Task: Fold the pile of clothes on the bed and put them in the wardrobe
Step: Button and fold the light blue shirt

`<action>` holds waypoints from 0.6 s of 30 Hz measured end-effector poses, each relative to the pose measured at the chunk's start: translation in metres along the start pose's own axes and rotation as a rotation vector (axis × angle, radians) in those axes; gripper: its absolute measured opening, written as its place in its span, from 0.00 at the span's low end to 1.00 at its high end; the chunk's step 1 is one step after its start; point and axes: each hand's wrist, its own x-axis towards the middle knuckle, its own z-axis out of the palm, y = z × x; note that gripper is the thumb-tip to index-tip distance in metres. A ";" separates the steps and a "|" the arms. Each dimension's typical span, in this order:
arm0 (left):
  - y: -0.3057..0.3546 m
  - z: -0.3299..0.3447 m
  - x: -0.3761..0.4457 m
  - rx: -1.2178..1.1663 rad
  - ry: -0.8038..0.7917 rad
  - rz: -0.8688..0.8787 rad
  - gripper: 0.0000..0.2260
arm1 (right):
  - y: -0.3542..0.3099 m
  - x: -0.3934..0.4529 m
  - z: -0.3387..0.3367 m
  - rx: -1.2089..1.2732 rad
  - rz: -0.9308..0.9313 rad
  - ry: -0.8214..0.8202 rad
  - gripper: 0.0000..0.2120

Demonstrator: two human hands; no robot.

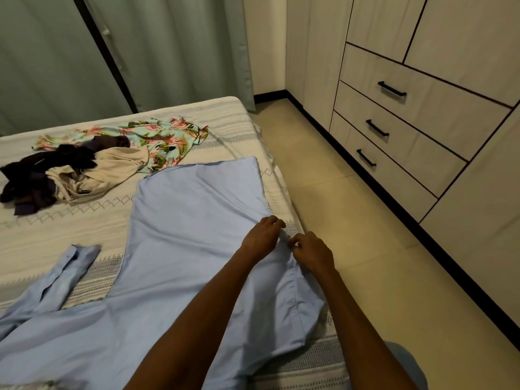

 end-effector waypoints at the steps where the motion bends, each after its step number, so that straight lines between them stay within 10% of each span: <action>1: -0.002 -0.003 -0.002 0.008 0.015 -0.023 0.16 | -0.003 -0.001 0.000 0.002 -0.021 0.020 0.12; 18: -0.114 -0.048 0.092 -0.001 0.061 -0.456 0.11 | -0.058 0.133 0.010 0.132 -0.010 0.034 0.17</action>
